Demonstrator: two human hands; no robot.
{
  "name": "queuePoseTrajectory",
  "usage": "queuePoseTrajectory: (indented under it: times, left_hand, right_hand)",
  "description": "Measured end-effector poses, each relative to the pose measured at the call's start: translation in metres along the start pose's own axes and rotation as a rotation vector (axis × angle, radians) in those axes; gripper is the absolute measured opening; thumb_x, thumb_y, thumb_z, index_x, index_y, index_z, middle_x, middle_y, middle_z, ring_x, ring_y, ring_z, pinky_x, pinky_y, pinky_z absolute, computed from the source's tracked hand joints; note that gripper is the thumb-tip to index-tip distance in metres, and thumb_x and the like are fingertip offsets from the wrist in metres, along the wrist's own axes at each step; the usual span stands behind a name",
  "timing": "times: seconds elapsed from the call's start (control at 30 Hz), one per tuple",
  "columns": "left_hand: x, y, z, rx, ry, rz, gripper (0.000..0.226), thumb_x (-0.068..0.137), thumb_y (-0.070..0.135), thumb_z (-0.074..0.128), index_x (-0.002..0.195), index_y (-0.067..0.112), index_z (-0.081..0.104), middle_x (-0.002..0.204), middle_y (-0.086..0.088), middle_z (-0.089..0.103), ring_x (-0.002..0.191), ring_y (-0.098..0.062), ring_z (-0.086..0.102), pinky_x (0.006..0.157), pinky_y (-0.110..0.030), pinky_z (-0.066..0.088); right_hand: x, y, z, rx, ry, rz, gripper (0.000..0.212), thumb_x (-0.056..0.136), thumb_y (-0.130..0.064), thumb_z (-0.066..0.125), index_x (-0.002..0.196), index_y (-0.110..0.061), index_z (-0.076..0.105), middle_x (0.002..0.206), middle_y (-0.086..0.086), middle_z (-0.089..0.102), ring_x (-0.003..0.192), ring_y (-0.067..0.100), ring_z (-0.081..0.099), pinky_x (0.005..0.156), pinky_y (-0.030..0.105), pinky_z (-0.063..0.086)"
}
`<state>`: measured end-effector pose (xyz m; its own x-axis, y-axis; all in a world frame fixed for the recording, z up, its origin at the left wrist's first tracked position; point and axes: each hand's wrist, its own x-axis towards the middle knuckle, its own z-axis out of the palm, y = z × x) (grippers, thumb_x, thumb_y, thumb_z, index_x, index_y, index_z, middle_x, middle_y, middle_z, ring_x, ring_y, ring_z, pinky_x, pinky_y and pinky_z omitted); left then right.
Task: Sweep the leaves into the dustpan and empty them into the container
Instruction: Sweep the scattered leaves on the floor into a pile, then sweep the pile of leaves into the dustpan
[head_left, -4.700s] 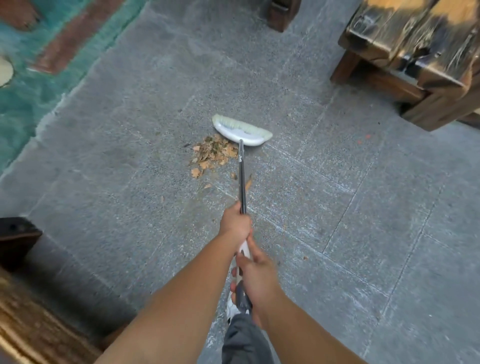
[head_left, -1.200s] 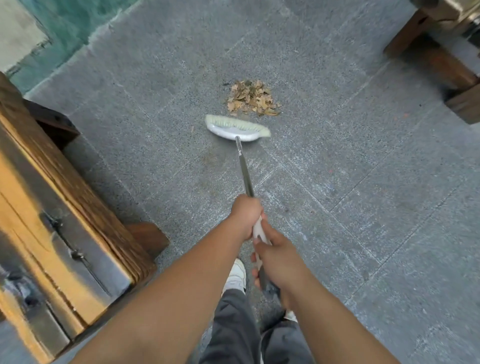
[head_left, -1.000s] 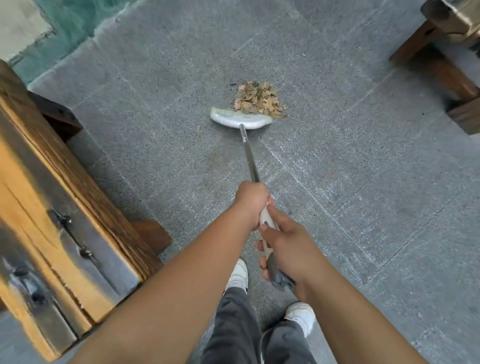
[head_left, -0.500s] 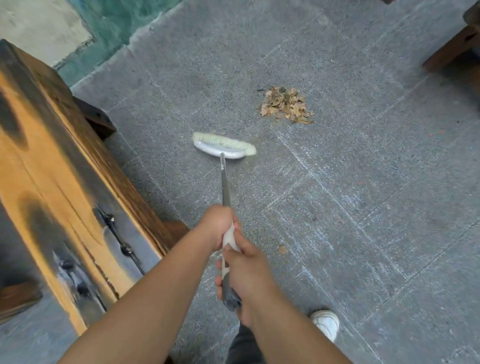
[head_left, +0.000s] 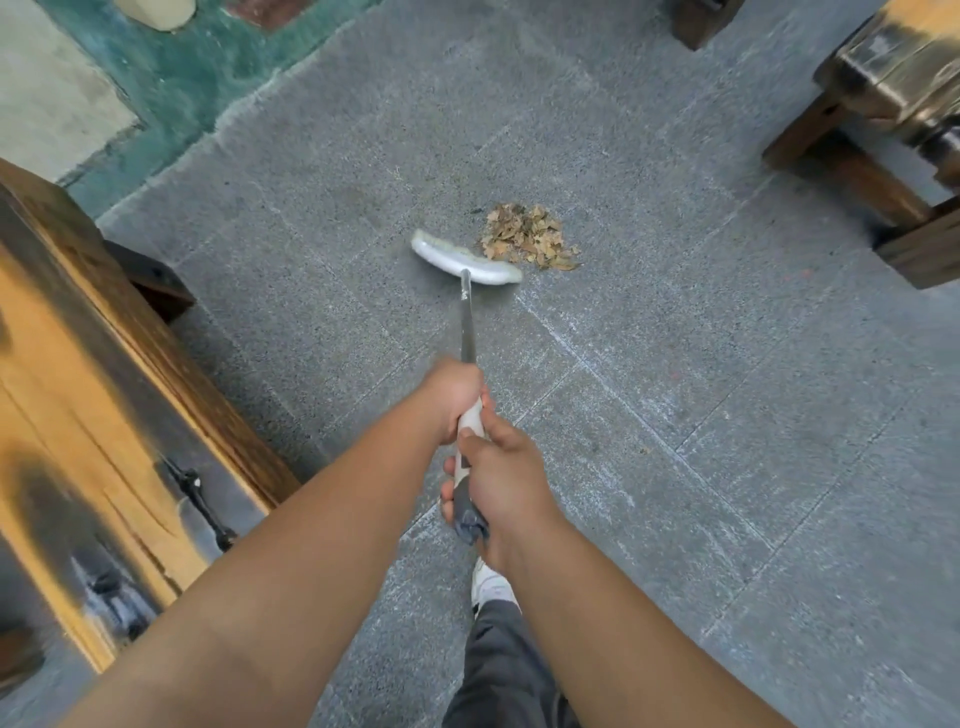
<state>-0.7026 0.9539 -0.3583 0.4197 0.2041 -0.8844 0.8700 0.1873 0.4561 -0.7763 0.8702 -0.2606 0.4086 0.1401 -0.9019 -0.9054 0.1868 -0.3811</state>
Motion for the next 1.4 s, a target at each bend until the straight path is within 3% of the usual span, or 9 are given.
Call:
queuePoseTrajectory:
  times: [0.13, 0.23, 0.37, 0.5, 0.6, 0.7, 0.87, 1.17, 1.4]
  left_hand:
    - [-0.058, 0.005, 0.017, 0.069, -0.059, -0.010, 0.014, 0.076, -0.001, 0.043, 0.067, 0.004, 0.053, 0.054, -0.009, 0.052, 0.048, -0.021, 0.048, 0.052, -0.028, 0.042]
    - [-0.100, 0.011, 0.035, 0.076, -0.088, -0.023, 0.008, 0.071, 0.003, 0.045, 0.071, 0.003, 0.053, 0.060, -0.011, 0.052, 0.054, -0.023, 0.048, 0.061, -0.034, 0.044]
    - [-0.173, 0.034, 0.071, 0.045, -0.183, 0.026, 0.024, 0.086, 0.000, 0.043, 0.064, 0.006, 0.049, 0.057, -0.008, 0.044, 0.050, -0.018, 0.042, 0.045, -0.024, 0.038]
    - [-0.224, 0.050, 0.121, 0.054, -0.234, 0.028, 0.028, 0.088, 0.000, 0.039, 0.062, 0.007, 0.046, 0.056, -0.008, 0.043, 0.055, -0.021, 0.048, 0.054, -0.029, 0.042]
    - [-0.255, 0.062, 0.167, 0.177, -0.285, 0.034, 0.033, 0.087, 0.003, 0.041, 0.056, 0.010, 0.047, 0.050, -0.006, 0.046, 0.036, -0.015, 0.049, 0.041, -0.018, 0.039]
    - [-0.286, 0.071, 0.222, 0.292, -0.344, 0.020, 0.034, 0.090, 0.009, 0.042, 0.056, 0.013, 0.045, 0.042, -0.003, 0.040, 0.024, -0.015, 0.038, 0.033, -0.010, 0.027]
    - [-0.324, 0.071, 0.329, 0.453, -0.376, -0.003, 0.025, 0.086, 0.014, 0.044, 0.062, 0.012, 0.048, 0.049, -0.005, 0.044, 0.045, -0.022, 0.043, 0.047, -0.027, 0.029]
    - [-0.371, 0.066, 0.541, 0.808, -0.486, 0.025, 0.006, 0.066, 0.009, 0.046, 0.060, 0.009, 0.045, 0.051, -0.010, 0.043, 0.049, -0.021, 0.041, 0.046, -0.027, 0.026]
    - [-0.377, 0.084, 0.686, 0.980, -0.574, 0.040, 0.009, 0.068, 0.012, 0.044, 0.061, 0.009, 0.047, 0.051, -0.011, 0.048, 0.051, -0.022, 0.045, 0.049, -0.027, 0.026]
  right_hand:
    - [-0.063, -0.012, -0.011, -0.020, 0.029, -0.050, 0.047, 0.099, -0.012, 0.047, 0.139, -0.035, 0.047, 0.066, 0.009, 0.050, 0.039, 0.015, 0.046, 0.037, 0.022, 0.039]
    - [-0.110, -0.031, -0.030, 0.011, 0.000, -0.041, 0.032, 0.098, -0.009, 0.048, 0.120, -0.031, 0.057, 0.063, 0.009, 0.052, 0.039, 0.017, 0.047, 0.038, 0.022, 0.039]
    - [-0.177, -0.073, -0.064, 0.049, -0.060, 0.017, 0.023, 0.096, -0.008, 0.048, 0.110, -0.027, 0.051, 0.061, 0.010, 0.053, 0.041, 0.018, 0.050, 0.039, 0.021, 0.041]
    - [-0.224, -0.115, -0.105, -0.032, -0.038, 0.043, 0.019, 0.092, -0.003, 0.046, 0.100, -0.021, 0.048, 0.068, 0.010, 0.054, 0.047, 0.017, 0.057, 0.043, 0.024, 0.048]
    - [-0.236, -0.139, -0.143, -0.020, 0.051, 0.017, 0.007, 0.091, -0.005, 0.049, 0.094, -0.008, 0.054, 0.059, 0.010, 0.060, 0.045, 0.015, 0.059, 0.041, 0.024, 0.051]
    - [-0.250, -0.157, -0.191, 0.059, 0.086, -0.004, 0.013, 0.096, -0.013, 0.049, 0.087, -0.003, 0.052, 0.055, 0.010, 0.054, 0.033, 0.012, 0.052, 0.034, 0.018, 0.044]
    - [-0.281, -0.187, -0.284, 0.243, 0.119, -0.032, 0.015, 0.098, -0.008, 0.042, 0.086, -0.003, 0.050, 0.057, 0.010, 0.049, 0.038, 0.012, 0.048, 0.033, 0.016, 0.042]
    - [-0.355, -0.256, -0.460, 0.613, 0.178, -0.141, 0.027, 0.096, -0.001, 0.035, 0.074, 0.000, 0.050, 0.036, 0.006, 0.056, 0.026, 0.010, 0.054, 0.029, 0.014, 0.040]
    - [-0.364, -0.320, -0.563, 0.747, 0.278, -0.199, 0.024, 0.097, 0.000, 0.035, 0.079, 0.002, 0.051, 0.037, 0.007, 0.057, 0.027, 0.010, 0.055, 0.029, 0.015, 0.041]
